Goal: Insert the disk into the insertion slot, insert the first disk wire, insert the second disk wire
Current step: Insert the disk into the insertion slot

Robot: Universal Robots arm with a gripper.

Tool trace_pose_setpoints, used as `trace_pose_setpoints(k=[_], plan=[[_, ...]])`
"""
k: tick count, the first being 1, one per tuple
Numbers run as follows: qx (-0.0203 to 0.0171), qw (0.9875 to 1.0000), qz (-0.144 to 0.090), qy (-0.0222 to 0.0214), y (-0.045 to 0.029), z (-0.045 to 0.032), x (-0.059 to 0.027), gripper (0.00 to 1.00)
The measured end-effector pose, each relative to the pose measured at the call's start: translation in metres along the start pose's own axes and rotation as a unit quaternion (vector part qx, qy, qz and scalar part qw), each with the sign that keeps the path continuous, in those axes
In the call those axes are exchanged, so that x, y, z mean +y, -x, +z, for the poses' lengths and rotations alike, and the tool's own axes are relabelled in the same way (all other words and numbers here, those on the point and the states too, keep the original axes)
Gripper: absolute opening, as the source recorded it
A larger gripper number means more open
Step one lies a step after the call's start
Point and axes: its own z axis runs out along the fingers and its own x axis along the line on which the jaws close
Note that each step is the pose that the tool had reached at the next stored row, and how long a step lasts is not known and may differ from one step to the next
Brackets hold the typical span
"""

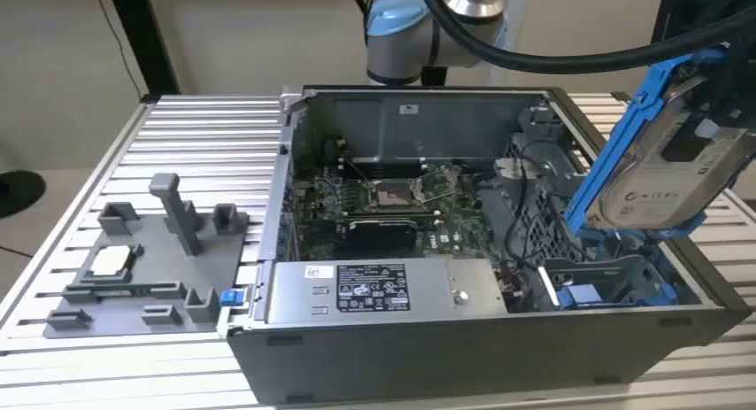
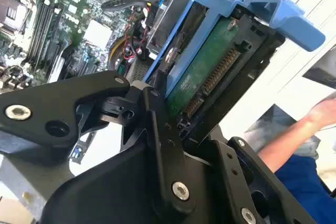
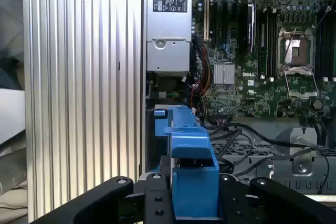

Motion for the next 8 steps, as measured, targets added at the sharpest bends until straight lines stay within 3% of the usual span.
trace_pose_setpoints(k=[8], plan=[[0.0,1.0,0.0,0.0001,0.0,0.0008,0.0,0.0]])
